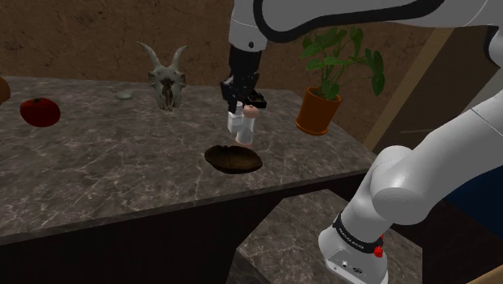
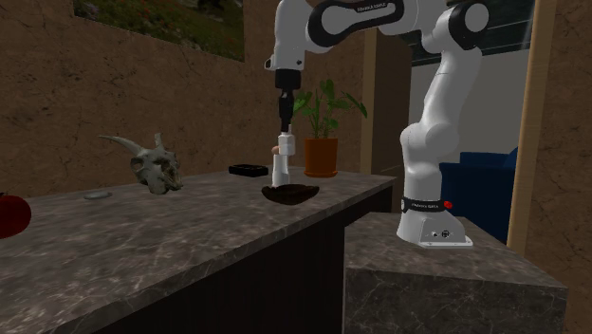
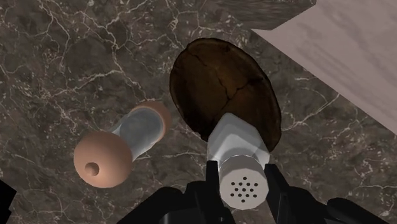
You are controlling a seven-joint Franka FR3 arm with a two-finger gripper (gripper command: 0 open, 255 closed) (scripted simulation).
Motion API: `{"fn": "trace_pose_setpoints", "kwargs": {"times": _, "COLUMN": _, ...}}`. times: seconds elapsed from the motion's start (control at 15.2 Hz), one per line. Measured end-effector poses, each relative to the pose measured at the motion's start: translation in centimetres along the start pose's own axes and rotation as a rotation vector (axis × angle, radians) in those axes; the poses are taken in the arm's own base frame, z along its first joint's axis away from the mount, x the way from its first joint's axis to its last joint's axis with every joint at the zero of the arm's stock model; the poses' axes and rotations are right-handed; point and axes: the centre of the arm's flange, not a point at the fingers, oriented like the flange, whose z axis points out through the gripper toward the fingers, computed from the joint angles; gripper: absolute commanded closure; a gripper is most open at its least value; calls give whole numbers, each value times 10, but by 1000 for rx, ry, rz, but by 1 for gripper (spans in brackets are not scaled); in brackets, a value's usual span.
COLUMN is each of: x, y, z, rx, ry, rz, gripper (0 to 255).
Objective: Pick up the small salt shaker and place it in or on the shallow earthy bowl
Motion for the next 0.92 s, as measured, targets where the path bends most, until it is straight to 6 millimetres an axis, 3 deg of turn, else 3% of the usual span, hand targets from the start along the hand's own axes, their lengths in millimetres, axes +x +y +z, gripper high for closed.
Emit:
{"fn": "trace_pose_setpoints", "kwargs": {"times": 0.73, "x": -3, "y": -4, "z": 56, "rx": 0, "ry": 0, "rz": 0, "gripper": 255}}
{"fn": "trace_pose_setpoints", "kwargs": {"times": 0.92, "x": -4, "y": -5, "z": 62, "rx": 0, "ry": 0, "rz": 0, "gripper": 255}}
